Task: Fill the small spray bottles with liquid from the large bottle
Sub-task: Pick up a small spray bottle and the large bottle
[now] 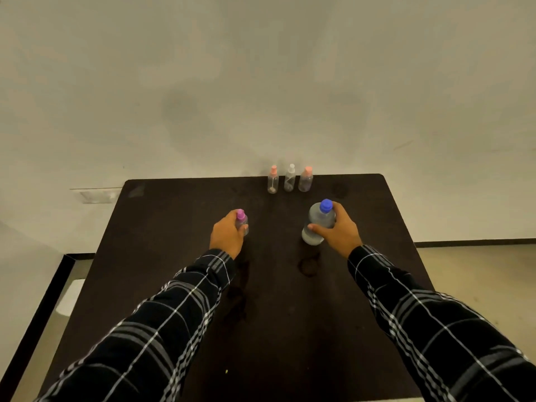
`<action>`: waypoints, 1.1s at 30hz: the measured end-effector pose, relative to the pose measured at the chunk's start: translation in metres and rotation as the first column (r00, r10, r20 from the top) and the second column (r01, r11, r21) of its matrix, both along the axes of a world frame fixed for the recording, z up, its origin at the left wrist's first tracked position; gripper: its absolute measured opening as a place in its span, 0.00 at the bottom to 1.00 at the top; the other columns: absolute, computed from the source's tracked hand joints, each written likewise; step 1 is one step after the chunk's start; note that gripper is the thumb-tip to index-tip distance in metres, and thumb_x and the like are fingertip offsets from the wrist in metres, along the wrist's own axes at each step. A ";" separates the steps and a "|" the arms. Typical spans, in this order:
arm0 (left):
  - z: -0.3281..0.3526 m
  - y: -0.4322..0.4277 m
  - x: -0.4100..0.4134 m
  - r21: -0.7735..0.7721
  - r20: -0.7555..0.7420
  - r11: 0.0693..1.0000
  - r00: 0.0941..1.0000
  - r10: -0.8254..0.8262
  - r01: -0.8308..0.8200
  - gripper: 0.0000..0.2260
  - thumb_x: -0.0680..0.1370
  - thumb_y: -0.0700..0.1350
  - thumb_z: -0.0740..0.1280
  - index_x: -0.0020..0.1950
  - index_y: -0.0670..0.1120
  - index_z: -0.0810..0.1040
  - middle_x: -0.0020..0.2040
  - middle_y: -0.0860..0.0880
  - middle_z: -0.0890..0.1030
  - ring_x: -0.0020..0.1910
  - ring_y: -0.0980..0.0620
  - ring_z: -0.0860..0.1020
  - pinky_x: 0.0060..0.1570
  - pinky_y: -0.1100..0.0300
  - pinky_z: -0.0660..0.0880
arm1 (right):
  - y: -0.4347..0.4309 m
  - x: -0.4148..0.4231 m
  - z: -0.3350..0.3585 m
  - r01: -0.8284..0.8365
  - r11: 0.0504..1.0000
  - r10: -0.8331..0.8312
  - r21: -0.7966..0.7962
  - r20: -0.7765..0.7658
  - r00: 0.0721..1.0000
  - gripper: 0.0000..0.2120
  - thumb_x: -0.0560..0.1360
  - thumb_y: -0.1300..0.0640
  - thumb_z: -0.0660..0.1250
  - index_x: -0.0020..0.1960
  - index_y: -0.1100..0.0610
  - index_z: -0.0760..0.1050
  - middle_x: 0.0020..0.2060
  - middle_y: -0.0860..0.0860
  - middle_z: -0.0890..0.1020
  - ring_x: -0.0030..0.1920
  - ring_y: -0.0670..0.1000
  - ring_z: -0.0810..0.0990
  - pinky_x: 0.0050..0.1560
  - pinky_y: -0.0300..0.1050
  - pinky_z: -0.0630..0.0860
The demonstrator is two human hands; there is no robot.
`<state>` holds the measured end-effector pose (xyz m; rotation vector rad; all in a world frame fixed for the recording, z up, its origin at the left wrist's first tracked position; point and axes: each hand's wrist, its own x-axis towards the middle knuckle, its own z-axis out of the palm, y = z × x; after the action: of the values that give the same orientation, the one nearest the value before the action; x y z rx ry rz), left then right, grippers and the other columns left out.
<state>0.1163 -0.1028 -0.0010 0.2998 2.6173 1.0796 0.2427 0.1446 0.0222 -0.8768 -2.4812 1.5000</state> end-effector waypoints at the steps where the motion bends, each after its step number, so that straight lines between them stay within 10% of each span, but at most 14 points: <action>1: 0.000 -0.006 0.006 0.008 -0.010 1.000 1.000 -0.021 0.021 0.16 0.82 0.43 0.66 0.70 0.46 0.74 0.61 0.44 0.80 0.61 0.44 0.79 0.61 0.55 0.73 | -0.007 0.006 0.000 -0.004 1.000 0.004 0.002 -0.001 1.000 0.34 0.69 0.52 0.79 0.70 0.50 0.67 0.63 0.51 0.76 0.61 0.53 0.76 0.62 0.50 0.75; 33: -0.081 -0.061 0.131 0.068 -0.385 0.989 0.918 -0.095 0.131 0.13 0.80 0.45 0.66 0.65 0.46 0.77 0.55 0.51 0.79 0.54 0.53 0.78 0.56 0.52 0.78 | -0.051 0.071 -0.050 -0.244 0.954 0.268 0.172 -0.134 0.954 0.33 0.70 0.48 0.77 0.71 0.47 0.67 0.58 0.41 0.76 0.57 0.44 0.75 0.57 0.38 0.72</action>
<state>0.2474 -0.1638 -0.0817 0.7429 2.8396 1.2068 0.3134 0.0932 -0.0282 -0.4060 -2.6282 1.3599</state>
